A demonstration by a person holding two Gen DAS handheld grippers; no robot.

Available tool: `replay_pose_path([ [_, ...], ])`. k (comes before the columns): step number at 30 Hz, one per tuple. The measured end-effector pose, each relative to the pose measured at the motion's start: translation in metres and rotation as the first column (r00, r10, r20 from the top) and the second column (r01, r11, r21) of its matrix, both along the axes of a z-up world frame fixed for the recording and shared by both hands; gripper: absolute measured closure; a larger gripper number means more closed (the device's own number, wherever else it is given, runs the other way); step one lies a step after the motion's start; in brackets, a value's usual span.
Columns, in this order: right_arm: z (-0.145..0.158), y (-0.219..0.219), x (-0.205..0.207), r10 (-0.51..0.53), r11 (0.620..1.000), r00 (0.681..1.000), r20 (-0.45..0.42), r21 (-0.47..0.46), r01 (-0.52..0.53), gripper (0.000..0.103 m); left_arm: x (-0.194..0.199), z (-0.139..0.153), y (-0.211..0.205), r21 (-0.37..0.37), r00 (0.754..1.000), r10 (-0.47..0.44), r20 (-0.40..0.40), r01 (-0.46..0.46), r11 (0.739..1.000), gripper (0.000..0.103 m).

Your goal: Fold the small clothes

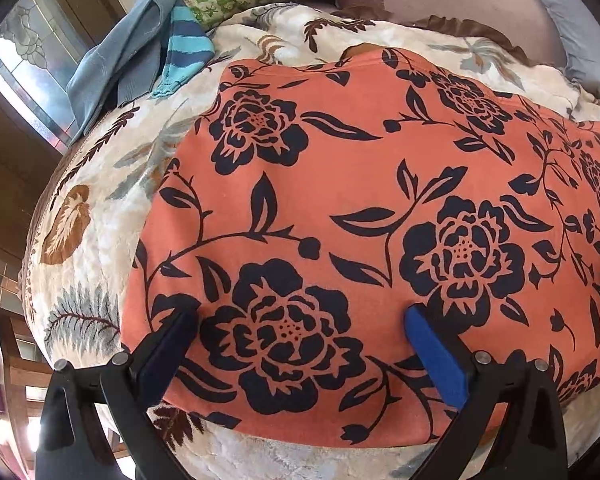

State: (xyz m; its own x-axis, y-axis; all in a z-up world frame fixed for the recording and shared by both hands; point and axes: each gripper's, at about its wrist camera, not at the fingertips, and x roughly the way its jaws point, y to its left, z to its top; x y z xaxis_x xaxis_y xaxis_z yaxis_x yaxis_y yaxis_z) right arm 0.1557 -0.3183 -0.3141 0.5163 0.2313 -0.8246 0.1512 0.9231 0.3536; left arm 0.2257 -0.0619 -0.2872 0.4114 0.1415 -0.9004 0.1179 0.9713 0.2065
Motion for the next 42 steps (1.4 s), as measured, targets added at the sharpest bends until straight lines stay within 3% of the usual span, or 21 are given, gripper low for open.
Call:
replay_pose_path([
  [6, 0.026, 0.008, -0.017, 0.026, 0.997, 0.992, 0.121, -0.069, -0.017, 0.063, -0.010, 0.017, -0.002, -0.011, 1.000, 0.021, 0.000, -0.021, 1.000, 0.000],
  [11, 0.020, 0.013, -0.016, 0.042, 0.995, 0.996, 0.076, -0.098, -0.035, 0.063, -0.023, 0.022, -0.003, -0.040, 1.000, 0.028, 0.014, -0.028, 0.999, 0.000],
  [14, -0.001, 0.016, -0.008, 0.064, 0.992, 0.997, -0.039, -0.106, -0.068, 0.063, -0.024, 0.002, -0.002, -0.040, 0.999, 0.035, -0.034, -0.036, 0.999, 0.000],
  [20, 0.001, 0.020, -0.008, 0.072, 0.988, 0.997, -0.020, -0.138, -0.074, 0.063, -0.028, 0.008, -0.006, -0.022, 1.000, 0.024, -0.012, -0.025, 0.999, 0.000],
  [25, 0.025, 0.009, -0.023, 0.011, 0.994, 0.995, 0.101, -0.109, 0.000, 0.062, -0.032, 0.027, -0.002, -0.042, 0.999, 0.045, 0.012, -0.044, 0.998, 0.000],
  [30, 0.059, -0.003, -0.053, -0.083, 0.986, 0.961, 0.265, -0.119, 0.119, 0.061, -0.050, 0.072, 0.001, -0.105, 0.993, 0.056, 0.108, -0.045, 0.993, 0.000],
  [34, 0.085, -0.004, -0.087, -0.139, 0.974, 0.923, 0.358, -0.119, 0.193, 0.060, -0.072, 0.124, -0.003, -0.125, 0.965, 0.019, 0.260, 0.014, 0.992, 0.000],
  [39, 0.119, -0.002, -0.128, -0.145, 0.969, 0.890, 0.432, -0.120, 0.216, 0.059, -0.100, 0.182, -0.008, -0.112, 0.891, -0.037, 0.453, 0.097, 0.989, 0.000],
  [42, 0.146, -0.001, -0.145, -0.149, 0.967, 0.871, 0.468, -0.116, 0.228, 0.057, -0.114, 0.207, -0.009, -0.111, 0.851, -0.062, 0.521, 0.139, 0.984, 0.000],
])
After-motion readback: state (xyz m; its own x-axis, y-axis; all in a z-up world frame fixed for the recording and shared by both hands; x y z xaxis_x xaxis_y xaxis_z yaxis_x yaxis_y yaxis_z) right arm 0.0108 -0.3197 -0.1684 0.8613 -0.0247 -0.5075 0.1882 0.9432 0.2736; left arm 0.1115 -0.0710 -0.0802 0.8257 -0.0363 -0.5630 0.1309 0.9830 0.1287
